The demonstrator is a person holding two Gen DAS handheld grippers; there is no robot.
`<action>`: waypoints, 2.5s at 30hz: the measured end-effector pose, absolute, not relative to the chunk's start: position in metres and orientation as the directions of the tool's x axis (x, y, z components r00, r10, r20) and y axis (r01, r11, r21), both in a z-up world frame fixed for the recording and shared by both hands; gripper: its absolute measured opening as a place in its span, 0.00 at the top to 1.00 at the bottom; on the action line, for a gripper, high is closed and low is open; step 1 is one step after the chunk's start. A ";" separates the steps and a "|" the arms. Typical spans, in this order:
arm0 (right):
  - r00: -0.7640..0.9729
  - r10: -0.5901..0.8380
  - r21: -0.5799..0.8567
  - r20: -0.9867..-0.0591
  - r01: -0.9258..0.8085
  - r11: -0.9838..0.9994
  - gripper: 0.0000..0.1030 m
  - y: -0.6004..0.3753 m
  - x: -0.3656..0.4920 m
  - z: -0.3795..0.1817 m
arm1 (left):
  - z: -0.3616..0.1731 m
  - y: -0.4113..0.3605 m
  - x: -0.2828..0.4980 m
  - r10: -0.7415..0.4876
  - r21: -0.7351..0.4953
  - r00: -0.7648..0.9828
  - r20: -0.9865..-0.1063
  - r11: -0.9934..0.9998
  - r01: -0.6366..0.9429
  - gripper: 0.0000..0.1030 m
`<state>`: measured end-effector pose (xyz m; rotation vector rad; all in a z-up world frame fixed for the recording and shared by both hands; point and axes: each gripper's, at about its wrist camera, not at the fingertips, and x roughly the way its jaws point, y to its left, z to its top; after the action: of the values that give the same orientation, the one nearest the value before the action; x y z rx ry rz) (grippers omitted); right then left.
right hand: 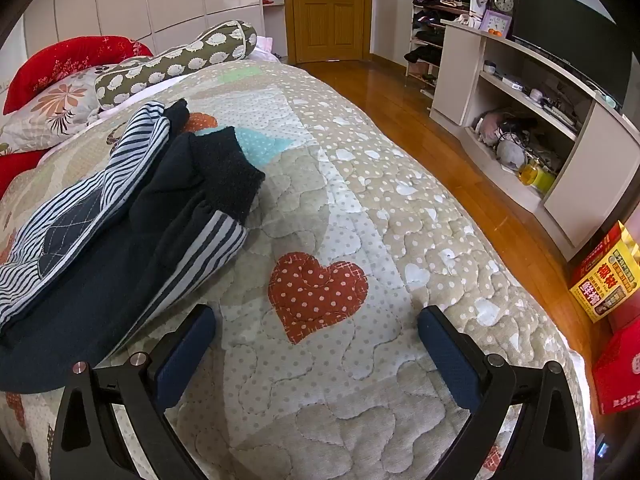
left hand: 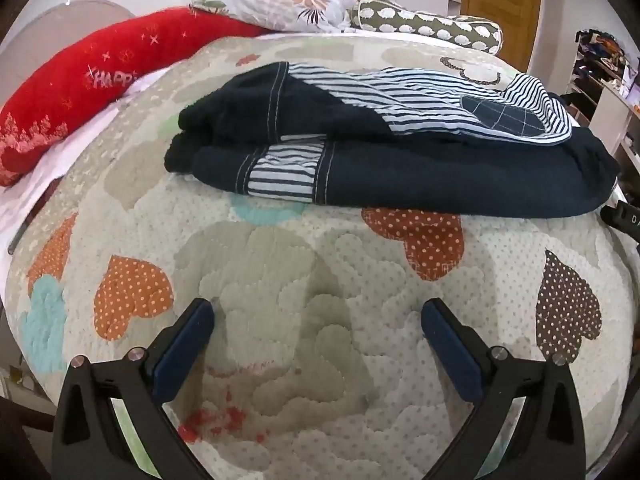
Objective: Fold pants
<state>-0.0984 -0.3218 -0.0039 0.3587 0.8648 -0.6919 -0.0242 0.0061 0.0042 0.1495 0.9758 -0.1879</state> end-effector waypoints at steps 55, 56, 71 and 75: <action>0.468 -0.326 0.017 -0.821 0.593 0.805 0.00 -0.323 -0.103 -0.007 | -0.004 0.002 -0.027 -0.085 0.063 0.513 -0.854 0.963 0.264 0.00; 0.464 -0.325 0.013 -0.824 0.589 0.808 0.00 -0.323 -0.102 -0.007 | -0.005 0.001 -0.027 -0.081 0.068 0.516 -0.853 0.963 0.262 0.00; 0.496 -0.328 0.023 -0.804 0.577 0.817 0.01 -0.318 -0.136 0.009 | 0.033 0.015 -0.040 -0.187 -0.033 0.523 -0.832 0.957 0.290 0.00; 0.523 -0.331 0.018 -0.785 0.555 0.832 0.01 -0.319 -0.151 0.028 | 0.047 0.014 -0.035 -0.225 -0.054 0.529 -0.819 0.946 0.319 0.00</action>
<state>-0.1506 -0.3189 0.0281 0.2815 0.8714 -0.5387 -0.0354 0.0138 0.0465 0.1073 0.9609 -0.3255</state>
